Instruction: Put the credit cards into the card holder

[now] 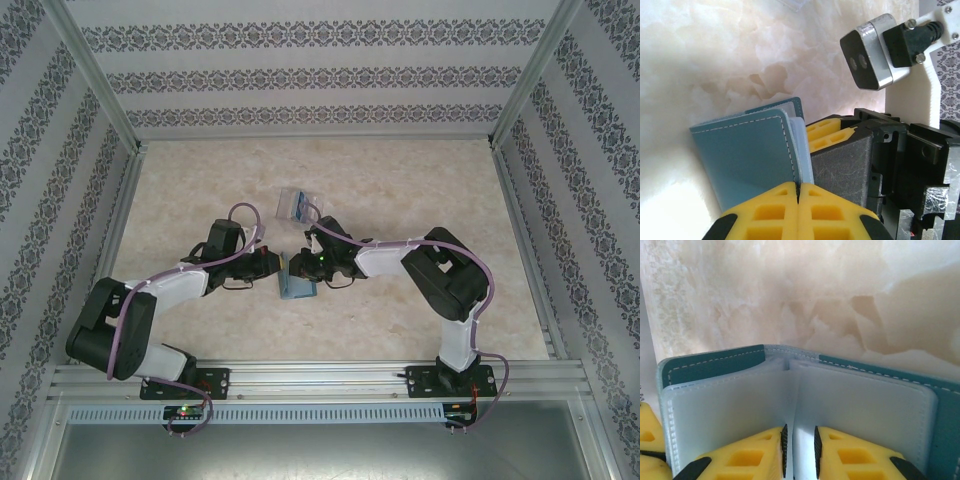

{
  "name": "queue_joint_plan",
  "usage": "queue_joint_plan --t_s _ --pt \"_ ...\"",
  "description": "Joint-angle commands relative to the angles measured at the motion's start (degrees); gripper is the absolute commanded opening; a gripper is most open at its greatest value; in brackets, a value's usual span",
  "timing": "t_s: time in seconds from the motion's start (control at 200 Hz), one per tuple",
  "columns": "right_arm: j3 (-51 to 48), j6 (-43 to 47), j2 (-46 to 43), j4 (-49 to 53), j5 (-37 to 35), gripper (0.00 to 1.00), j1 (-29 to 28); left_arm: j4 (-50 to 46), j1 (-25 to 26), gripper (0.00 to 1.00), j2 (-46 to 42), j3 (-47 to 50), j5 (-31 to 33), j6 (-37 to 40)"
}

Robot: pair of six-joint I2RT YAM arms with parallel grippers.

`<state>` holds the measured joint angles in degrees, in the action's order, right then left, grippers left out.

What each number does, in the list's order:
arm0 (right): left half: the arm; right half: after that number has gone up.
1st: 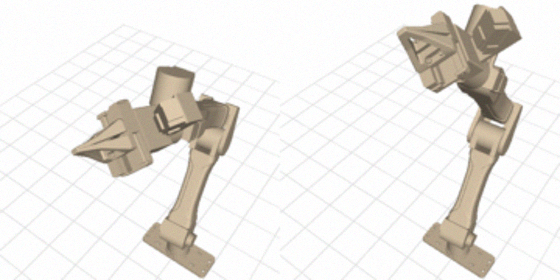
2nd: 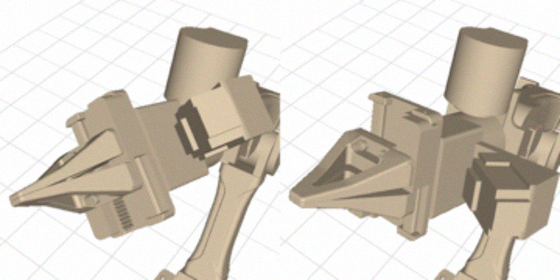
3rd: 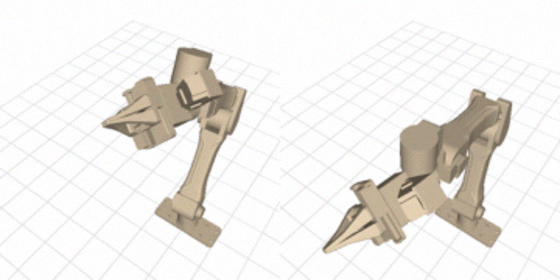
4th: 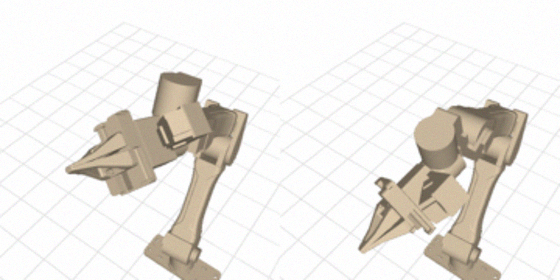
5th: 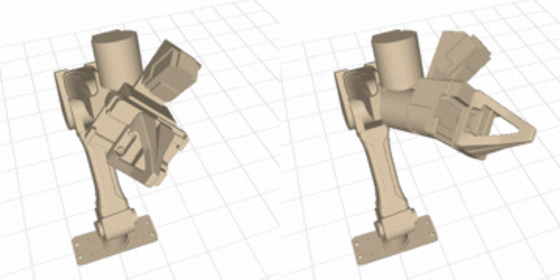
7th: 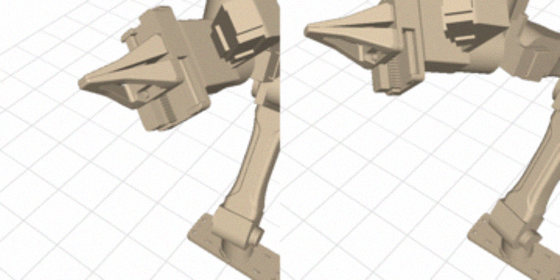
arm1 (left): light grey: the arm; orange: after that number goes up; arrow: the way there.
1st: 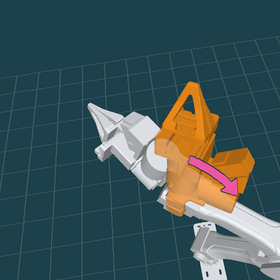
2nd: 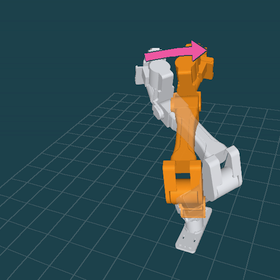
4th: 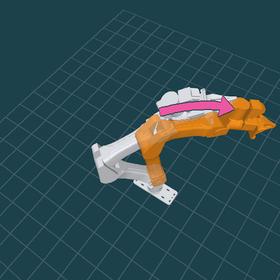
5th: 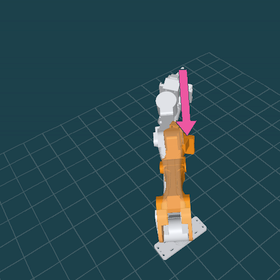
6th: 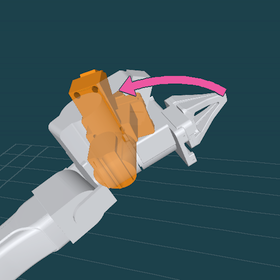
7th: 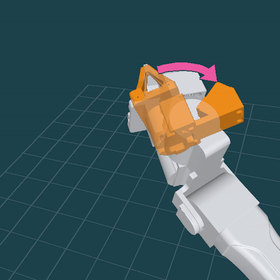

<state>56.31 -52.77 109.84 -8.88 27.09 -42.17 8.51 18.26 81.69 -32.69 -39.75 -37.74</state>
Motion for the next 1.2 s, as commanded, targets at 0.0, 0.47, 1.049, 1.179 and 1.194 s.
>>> queue_joint_plan --t_s 0.0,0.47,1.049,1.179,1.194 --pt "-2.3 0.6 0.9 2.9 -2.5 0.24 1.0 2.9 -0.7 0.0 1.5 1.6 -1.4 1.0" --pt "-4.7 1.7 -1.0 1.8 -3.9 0.31 2.3 7.1 -3.1 0.0 1.5 4.2 -4.0 0.6" --pt "-10.5 3.1 -13.7 0.4 -8.0 0.51 3.7 5.7 -3.3 0.0 3.1 3.6 -3.1 1.7" --pt "-10.5 5.1 -16.7 1.3 -9.5 0.53 3.5 6.0 -3.3 0.0 3.6 3.3 -3.5 1.5" --pt "-10.3 5.5 -17.0 1.5 -9.6 0.53 3.4 6.1 -3.4 0.0 3.5 3.4 -3.6 1.5"
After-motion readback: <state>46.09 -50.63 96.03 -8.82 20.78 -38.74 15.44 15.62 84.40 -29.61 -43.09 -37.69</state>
